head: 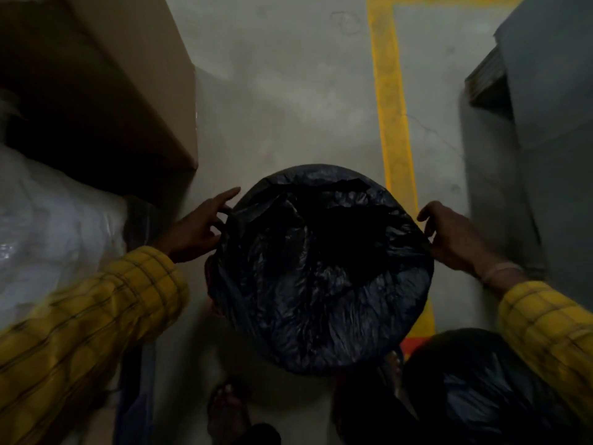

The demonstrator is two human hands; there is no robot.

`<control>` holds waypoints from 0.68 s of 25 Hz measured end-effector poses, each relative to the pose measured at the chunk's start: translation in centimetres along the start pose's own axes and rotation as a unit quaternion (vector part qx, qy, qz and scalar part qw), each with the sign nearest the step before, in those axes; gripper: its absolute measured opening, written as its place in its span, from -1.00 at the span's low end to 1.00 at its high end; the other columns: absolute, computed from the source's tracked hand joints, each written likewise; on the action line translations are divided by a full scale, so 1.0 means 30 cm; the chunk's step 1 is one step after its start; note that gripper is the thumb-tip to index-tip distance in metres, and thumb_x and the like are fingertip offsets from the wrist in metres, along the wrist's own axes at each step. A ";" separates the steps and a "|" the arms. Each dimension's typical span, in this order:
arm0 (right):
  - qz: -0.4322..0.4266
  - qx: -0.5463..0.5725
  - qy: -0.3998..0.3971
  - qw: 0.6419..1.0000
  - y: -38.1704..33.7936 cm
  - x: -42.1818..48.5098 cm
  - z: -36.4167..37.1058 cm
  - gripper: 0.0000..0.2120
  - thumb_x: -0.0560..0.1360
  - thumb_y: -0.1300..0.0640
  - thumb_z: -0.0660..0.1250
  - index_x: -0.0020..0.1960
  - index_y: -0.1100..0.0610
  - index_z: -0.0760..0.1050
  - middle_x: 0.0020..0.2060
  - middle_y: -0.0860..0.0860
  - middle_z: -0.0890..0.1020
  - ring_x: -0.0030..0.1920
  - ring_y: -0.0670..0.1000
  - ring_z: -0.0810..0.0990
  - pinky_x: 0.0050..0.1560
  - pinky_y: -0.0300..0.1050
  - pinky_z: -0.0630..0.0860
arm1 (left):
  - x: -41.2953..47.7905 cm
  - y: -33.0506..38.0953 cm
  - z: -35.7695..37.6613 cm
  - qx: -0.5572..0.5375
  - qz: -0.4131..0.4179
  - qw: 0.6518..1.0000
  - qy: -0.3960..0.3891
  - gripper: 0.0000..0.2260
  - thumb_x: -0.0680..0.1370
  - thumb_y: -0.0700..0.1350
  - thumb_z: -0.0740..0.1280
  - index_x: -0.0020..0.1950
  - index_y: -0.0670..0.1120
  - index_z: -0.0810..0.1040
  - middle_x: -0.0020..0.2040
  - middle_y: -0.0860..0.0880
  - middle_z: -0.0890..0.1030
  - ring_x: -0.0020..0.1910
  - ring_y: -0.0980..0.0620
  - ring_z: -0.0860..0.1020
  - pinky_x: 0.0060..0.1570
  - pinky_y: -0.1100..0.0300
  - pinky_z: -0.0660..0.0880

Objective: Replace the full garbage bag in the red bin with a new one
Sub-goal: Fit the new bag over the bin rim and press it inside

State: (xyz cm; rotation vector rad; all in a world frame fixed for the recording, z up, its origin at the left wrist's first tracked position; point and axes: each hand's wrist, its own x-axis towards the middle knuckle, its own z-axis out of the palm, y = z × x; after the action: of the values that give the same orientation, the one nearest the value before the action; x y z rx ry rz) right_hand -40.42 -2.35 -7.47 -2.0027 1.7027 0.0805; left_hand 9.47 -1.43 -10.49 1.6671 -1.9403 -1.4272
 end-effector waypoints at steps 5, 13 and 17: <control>0.094 -0.247 -0.115 0.958 -0.028 -0.334 0.117 -0.14 0.21 -0.21 0.61 0.32 0.13 0.32 0.12 0.16 0.46 0.00 0.26 0.52 -0.16 0.10 0.49 | -0.158 0.003 0.060 0.130 -0.041 0.981 0.137 -0.17 0.46 -0.30 0.41 0.63 -0.04 0.07 0.33 -0.25 0.41 0.22 -0.23 0.48 0.27 -0.12 0.45; -0.099 -0.110 0.168 0.975 -0.413 -0.297 0.020 -0.68 0.54 -0.06 0.27 0.12 0.17 0.51 0.03 0.17 0.50 0.05 0.25 0.46 0.01 0.14 0.41 | -0.218 0.375 0.174 0.355 0.241 0.900 0.072 -0.56 0.66 0.08 0.15 0.46 -0.11 0.41 0.44 -0.14 0.45 0.49 -0.20 0.32 0.45 -0.12 0.28; -0.126 -0.286 -0.141 0.939 -0.477 -0.144 0.213 -0.14 0.43 -0.49 0.05 0.59 -0.02 0.19 0.54 0.17 0.28 0.57 0.31 0.11 0.51 0.41 -0.07 | -0.104 0.299 0.309 0.524 0.068 0.826 -0.194 -0.33 0.59 0.35 -0.11 0.52 -0.01 0.36 0.55 -0.14 0.32 0.60 -0.23 0.06 0.55 -0.23 -0.03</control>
State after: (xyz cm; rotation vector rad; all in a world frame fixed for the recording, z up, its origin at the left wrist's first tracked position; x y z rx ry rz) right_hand -26.16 5.45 -6.65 -2.4536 1.3186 0.8148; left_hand -1.62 5.05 -7.13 1.5162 -3.3827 -0.6228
